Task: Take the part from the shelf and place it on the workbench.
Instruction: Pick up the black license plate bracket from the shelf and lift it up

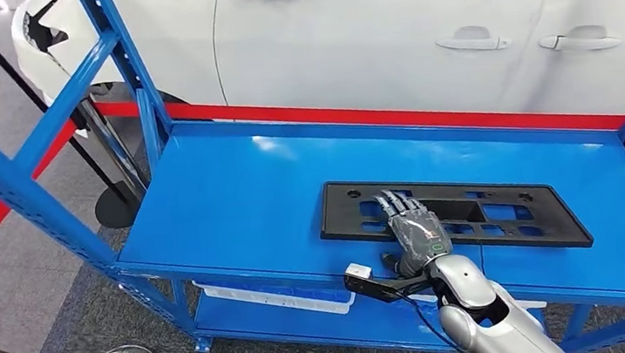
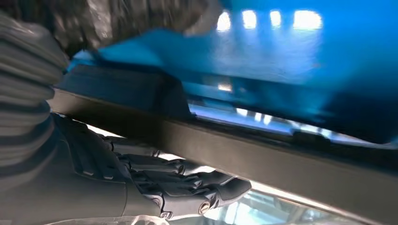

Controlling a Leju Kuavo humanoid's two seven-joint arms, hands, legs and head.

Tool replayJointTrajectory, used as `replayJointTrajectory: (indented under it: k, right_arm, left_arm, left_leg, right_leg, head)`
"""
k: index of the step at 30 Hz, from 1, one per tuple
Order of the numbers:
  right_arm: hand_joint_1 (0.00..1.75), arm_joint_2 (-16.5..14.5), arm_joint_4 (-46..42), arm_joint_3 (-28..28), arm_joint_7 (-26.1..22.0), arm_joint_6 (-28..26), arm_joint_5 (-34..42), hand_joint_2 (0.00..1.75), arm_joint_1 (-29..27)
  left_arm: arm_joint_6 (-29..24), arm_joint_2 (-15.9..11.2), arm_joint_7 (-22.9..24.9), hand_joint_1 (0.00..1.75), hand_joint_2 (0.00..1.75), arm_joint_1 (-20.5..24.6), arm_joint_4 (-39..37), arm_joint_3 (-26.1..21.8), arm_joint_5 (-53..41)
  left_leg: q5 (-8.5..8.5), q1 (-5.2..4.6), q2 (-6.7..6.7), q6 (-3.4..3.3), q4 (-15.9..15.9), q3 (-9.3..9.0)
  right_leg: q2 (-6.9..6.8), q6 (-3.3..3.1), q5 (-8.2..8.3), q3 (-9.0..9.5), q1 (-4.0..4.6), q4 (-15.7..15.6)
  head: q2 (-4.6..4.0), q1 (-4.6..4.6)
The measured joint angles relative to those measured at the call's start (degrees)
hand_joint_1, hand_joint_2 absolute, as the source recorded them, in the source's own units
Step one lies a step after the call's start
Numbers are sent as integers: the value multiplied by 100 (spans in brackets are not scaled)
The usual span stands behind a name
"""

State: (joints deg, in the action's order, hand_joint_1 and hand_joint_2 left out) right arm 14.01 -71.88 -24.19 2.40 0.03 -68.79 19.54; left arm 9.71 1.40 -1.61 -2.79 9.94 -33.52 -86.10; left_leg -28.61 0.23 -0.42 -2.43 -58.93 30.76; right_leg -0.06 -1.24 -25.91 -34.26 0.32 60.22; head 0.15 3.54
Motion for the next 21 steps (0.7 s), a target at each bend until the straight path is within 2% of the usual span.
replayJointTrajectory:
  k: [3,4,7,15,19,21]
  right_arm:
    - [133,21,77,-20,7,-51,75,175,50]
    - [131,24,84,-25,17,-54,86,175,63]
    - [129,37,73,-29,57,-49,130,175,94]
    - [124,66,31,-29,68,-44,156,175,105]
    - [172,76,29,-30,68,-53,156,175,110]
    - [175,86,24,-30,69,-82,166,175,105]
  left_arm:
    - [-22,-9,-28,0,0,-3,-5,1,4]
    - [-28,-7,-41,0,0,-6,-5,1,6]
    - [-40,3,-94,0,0,-12,-10,1,9]
    - [-39,6,-163,0,0,-27,-16,1,11]
    - [-15,6,-191,0,175,-33,-17,1,15]
    - [9,6,-222,0,175,-33,-17,-7,24]
  left_leg:
    - [-28,12,8,20,-7,-4]
    - [-30,19,12,25,2,-15]
    - [-42,21,17,45,31,-60]
    - [-47,21,17,57,69,-104]
    - [-50,27,17,63,70,-113]
    - [-50,29,17,63,71,-115]
  right_leg:
    - [10,126,-18,78,15,-116]
    - [16,136,-31,83,19,-115]
    - [21,102,-56,111,23,-114]
    - [19,82,-77,142,24,-113]
    - [20,77,-81,146,24,-112]
    - [20,78,-83,146,24,-112]
  head:
    - [0,9]
    - [0,9]
    - [0,9]
    - [-1,9]
    - [0,9]
    - [0,9]
